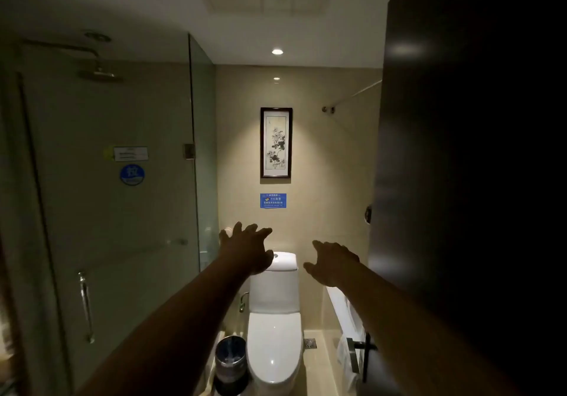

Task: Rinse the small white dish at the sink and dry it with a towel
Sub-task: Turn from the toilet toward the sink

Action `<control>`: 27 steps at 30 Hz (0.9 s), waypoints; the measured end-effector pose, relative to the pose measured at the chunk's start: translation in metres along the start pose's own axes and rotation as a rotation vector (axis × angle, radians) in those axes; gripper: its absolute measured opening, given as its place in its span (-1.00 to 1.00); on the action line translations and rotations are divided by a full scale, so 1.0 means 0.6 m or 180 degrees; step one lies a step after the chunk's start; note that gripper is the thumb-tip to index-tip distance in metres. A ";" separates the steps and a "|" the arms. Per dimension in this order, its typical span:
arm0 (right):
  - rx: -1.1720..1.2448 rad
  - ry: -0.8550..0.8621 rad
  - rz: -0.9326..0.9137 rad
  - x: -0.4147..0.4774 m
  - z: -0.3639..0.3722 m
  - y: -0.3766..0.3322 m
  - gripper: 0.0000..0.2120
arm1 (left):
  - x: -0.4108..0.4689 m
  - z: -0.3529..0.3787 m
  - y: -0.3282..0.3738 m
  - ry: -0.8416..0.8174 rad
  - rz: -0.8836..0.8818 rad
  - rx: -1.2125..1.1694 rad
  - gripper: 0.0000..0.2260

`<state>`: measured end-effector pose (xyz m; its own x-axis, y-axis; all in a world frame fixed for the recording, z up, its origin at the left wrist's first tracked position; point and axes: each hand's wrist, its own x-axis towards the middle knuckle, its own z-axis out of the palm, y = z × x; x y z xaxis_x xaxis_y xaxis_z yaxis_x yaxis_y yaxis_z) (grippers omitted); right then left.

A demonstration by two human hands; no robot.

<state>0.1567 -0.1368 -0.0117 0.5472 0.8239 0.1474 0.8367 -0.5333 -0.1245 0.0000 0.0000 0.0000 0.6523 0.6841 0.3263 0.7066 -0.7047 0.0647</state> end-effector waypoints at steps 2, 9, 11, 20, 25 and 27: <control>0.0053 0.0008 0.0116 0.032 0.005 -0.003 -0.33 | 0.025 0.017 -0.013 -0.0009 -0.0020 0.0066 -0.41; -0.0062 -0.0017 0.0201 0.182 0.015 -0.024 -0.29 | 0.178 0.057 -0.068 -0.0106 0.0113 -0.0044 -0.49; -0.0046 -0.0010 0.0162 0.230 0.021 -0.035 -0.29 | 0.222 0.072 -0.082 -0.0155 0.0106 -0.0096 -0.49; 0.0024 -0.0013 0.0144 0.420 0.073 -0.029 -0.27 | 0.411 0.192 -0.122 -0.0389 0.0101 -0.0105 -0.56; 0.0113 -0.0001 -0.0031 0.563 0.117 -0.039 -0.29 | 0.522 0.232 -0.133 -0.0278 0.0073 -0.0094 -0.54; 0.0078 -0.0038 -0.0135 0.624 0.137 -0.043 -0.31 | 0.561 0.246 -0.142 -0.0290 -0.0072 -0.0113 -0.59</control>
<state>0.3380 0.2010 -0.0343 0.5109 0.8480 0.1414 0.8582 -0.4933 -0.1424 0.2001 0.3180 -0.0350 0.6597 0.7130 0.2375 0.7123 -0.6940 0.1049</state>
